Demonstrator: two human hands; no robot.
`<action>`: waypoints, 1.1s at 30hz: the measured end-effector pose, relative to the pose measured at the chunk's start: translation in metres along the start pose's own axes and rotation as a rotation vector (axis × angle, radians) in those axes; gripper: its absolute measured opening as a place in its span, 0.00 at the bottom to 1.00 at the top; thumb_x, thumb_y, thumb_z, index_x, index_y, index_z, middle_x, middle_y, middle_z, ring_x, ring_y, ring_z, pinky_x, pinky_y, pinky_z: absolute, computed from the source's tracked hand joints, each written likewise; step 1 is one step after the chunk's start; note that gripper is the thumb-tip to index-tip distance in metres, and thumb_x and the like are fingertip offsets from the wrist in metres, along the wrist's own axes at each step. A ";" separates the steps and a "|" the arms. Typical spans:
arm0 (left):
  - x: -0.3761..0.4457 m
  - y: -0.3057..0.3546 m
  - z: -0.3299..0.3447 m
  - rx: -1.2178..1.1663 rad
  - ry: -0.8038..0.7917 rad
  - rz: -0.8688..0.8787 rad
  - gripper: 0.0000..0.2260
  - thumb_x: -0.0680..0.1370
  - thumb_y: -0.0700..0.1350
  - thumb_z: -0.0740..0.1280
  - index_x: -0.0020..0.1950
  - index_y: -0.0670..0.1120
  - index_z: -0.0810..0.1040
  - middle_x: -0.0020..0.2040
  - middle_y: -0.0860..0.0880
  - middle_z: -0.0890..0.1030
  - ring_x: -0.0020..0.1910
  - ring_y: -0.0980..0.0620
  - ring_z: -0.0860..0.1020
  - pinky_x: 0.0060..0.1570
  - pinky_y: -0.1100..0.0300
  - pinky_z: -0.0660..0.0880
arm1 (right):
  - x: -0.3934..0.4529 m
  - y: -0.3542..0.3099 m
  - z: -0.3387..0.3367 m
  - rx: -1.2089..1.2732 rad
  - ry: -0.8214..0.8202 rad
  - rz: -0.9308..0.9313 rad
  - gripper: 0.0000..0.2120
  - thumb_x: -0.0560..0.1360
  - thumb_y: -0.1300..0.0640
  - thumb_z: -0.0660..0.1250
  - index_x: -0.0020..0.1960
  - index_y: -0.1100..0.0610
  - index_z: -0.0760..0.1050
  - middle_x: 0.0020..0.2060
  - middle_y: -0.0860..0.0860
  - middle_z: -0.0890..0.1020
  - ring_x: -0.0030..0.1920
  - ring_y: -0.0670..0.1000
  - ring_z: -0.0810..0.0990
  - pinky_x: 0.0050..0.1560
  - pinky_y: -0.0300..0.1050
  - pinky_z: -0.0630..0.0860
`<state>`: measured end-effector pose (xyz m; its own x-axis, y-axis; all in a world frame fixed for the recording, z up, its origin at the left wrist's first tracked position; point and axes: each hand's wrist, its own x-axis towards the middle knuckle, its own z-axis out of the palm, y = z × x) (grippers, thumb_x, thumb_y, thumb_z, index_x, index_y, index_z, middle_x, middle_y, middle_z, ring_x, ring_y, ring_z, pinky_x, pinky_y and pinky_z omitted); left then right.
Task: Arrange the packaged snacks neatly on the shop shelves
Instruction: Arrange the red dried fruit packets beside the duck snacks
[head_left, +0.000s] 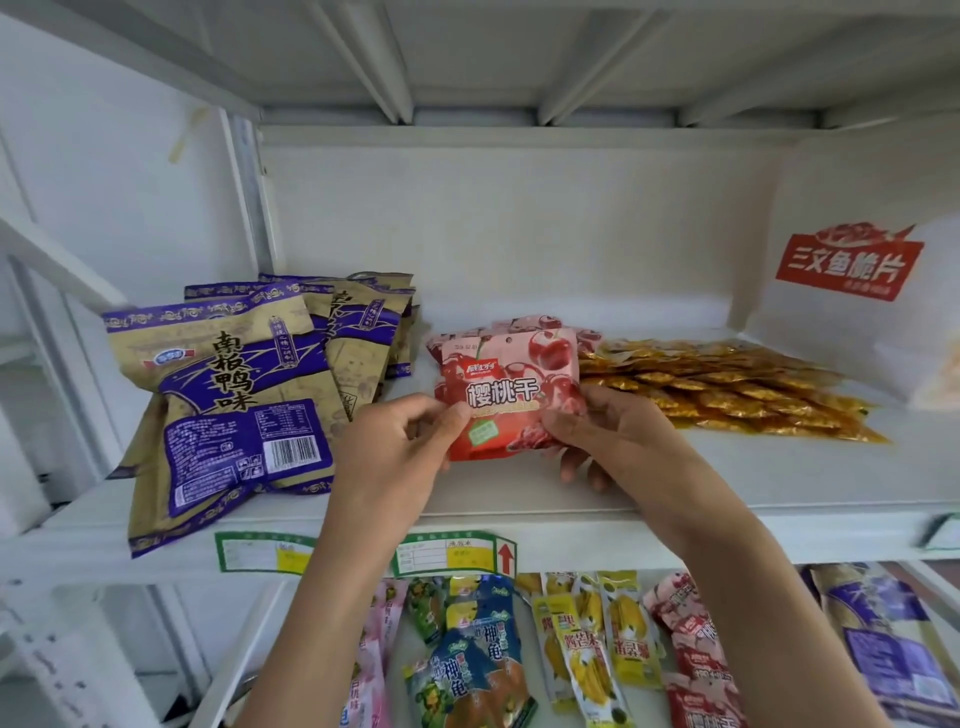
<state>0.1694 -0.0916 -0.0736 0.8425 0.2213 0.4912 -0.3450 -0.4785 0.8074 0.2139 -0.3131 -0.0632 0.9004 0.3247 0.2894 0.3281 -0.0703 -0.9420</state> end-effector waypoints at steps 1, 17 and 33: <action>0.000 0.000 0.001 0.019 -0.018 0.000 0.15 0.80 0.58 0.68 0.41 0.50 0.84 0.31 0.54 0.82 0.33 0.59 0.80 0.41 0.57 0.75 | 0.001 0.001 0.001 0.001 0.026 0.007 0.08 0.82 0.55 0.70 0.59 0.55 0.81 0.39 0.53 0.86 0.32 0.46 0.78 0.30 0.38 0.70; 0.000 0.006 0.005 -0.053 0.034 -0.057 0.10 0.82 0.55 0.68 0.60 0.55 0.73 0.35 0.36 0.80 0.32 0.39 0.75 0.36 0.54 0.67 | 0.059 -0.061 0.021 -0.363 0.279 -0.336 0.26 0.80 0.44 0.69 0.36 0.66 0.77 0.30 0.61 0.82 0.27 0.58 0.76 0.29 0.47 0.67; 0.003 0.026 0.007 -0.262 0.006 -0.277 0.28 0.81 0.71 0.44 0.68 0.59 0.74 0.47 0.50 0.88 0.35 0.45 0.86 0.23 0.70 0.69 | 0.045 -0.023 0.057 -0.854 0.193 -0.768 0.21 0.83 0.37 0.59 0.36 0.46 0.62 0.29 0.42 0.66 0.29 0.45 0.66 0.29 0.45 0.62</action>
<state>0.1659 -0.1091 -0.0534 0.9167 0.3170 0.2434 -0.1990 -0.1661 0.9658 0.2310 -0.2430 -0.0384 0.3852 0.4140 0.8248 0.8256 -0.5539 -0.1076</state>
